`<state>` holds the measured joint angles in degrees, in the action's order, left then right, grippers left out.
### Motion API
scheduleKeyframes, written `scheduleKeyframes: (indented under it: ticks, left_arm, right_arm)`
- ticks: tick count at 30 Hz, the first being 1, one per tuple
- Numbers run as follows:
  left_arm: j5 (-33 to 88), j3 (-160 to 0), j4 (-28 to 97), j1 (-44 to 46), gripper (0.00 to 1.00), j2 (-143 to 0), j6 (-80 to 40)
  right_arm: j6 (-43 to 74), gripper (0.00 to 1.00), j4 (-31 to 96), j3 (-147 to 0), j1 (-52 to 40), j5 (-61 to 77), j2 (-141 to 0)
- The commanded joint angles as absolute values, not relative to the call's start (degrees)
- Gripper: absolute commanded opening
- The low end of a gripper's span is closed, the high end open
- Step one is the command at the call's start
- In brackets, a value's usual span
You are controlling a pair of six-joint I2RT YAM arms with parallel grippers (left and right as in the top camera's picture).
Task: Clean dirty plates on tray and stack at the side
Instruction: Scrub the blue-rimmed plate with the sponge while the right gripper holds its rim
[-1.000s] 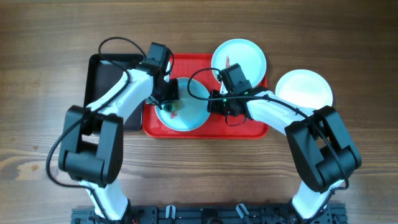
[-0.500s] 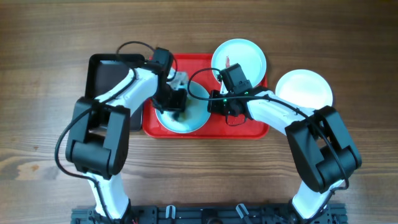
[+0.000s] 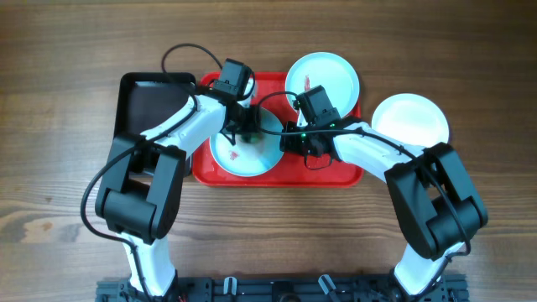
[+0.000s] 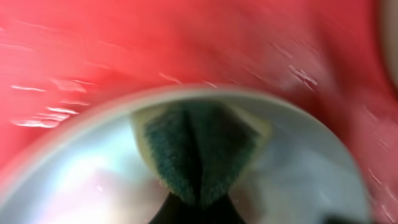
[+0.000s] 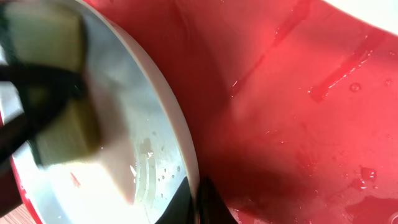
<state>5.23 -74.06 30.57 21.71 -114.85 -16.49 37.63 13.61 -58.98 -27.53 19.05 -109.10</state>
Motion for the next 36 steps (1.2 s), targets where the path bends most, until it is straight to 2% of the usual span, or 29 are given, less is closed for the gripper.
scheduleKeyframes:
  ticks: [1, 8, 11, 23, 33, 36]
  left_arm:
    - [-16.1, -73.1, 32.5, 21.3, 0.04, -116.4, -29.9]
    - [-16.1, -73.1, 44.6, 22.0, 0.04, -116.4, -30.9]
    - [-13.8, -73.1, 48.9, 22.6, 0.04, -116.4, -27.5]
    - [21.5, -73.1, 50.4, 22.9, 0.04, -116.4, -0.5]
    - [20.7, -73.1, 50.2, 23.5, 0.04, -117.2, -0.4]
    - [14.4, -73.1, 50.6, 23.5, 0.04, -117.2, -4.6]
  right_arm:
    - [37.5, 0.04, 14.0, -58.7, -27.4, 19.0, -111.2]
    - [37.5, 0.04, 14.0, -58.7, -27.4, 19.0, -111.2]
    - [37.5, 0.04, 14.0, -58.7, -27.4, 19.0, -111.2]
    - [37.5, 0.04, 13.9, -58.7, -27.4, 19.0, -111.2]
    - [37.5, 0.04, 13.9, -58.7, -27.4, 19.0, -111.2]
    - [37.5, 0.04, 13.9, -58.7, -27.4, 19.0, -111.2]
